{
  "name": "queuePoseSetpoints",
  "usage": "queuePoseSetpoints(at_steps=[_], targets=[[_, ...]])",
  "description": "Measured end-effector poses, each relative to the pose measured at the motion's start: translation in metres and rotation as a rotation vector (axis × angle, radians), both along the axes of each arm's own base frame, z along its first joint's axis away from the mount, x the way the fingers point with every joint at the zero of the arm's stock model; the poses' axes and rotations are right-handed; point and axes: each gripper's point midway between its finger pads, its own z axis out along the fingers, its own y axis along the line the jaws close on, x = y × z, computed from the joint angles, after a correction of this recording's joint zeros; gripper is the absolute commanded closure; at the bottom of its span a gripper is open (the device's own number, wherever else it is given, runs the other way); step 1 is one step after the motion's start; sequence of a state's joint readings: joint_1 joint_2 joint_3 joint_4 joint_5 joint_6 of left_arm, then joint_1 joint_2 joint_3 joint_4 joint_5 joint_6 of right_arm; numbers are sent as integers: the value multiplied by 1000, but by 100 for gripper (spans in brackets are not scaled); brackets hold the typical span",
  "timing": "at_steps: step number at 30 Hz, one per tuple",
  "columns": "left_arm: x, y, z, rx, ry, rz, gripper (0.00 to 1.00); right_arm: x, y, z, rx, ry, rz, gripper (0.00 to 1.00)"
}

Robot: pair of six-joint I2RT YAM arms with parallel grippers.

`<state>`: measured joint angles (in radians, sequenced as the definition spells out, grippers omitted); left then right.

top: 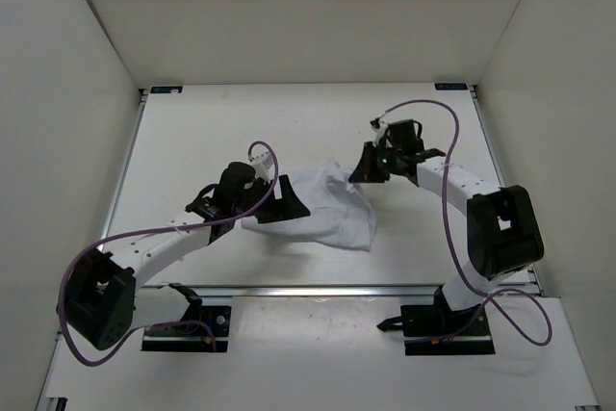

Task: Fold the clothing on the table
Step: Flatten the skirt out

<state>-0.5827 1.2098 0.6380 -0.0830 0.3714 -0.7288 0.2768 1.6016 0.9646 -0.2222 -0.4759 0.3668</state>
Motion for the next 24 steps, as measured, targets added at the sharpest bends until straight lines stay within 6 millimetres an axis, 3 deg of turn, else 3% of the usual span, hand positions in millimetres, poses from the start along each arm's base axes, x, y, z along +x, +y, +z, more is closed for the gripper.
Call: queuePoseSetpoints(at_steps=[5, 6, 8, 10, 12, 15, 18, 21, 24], targets=[[5, -3, 8, 17, -31, -11, 10, 27, 49, 65, 97, -173, 101, 98], [7, -3, 7, 28, -35, -9, 11, 28, 51, 71, 107, -195, 106, 91], [12, -1, 7, 59, -42, -1, 10, 27, 49, 73, 116, -197, 96, 67], [19, -1, 7, 89, -54, 3, 11, 25, 37, 63, 107, -173, 70, 40], [24, -4, 9, 113, -64, -3, 11, 21, 17, 44, 80, -129, 28, 31], [28, -11, 7, 144, -70, -18, 12, 7, -19, 13, 26, -51, -52, 30], [26, -18, 3, 165, -69, -41, 12, -11, -49, -1, -19, -14, -118, 40], [24, -23, -3, 178, -56, -57, 13, -21, -61, 5, -35, -47, -134, 47], [26, -27, -8, 192, -42, -67, 13, -25, -57, 10, -4, -83, -112, 44]])
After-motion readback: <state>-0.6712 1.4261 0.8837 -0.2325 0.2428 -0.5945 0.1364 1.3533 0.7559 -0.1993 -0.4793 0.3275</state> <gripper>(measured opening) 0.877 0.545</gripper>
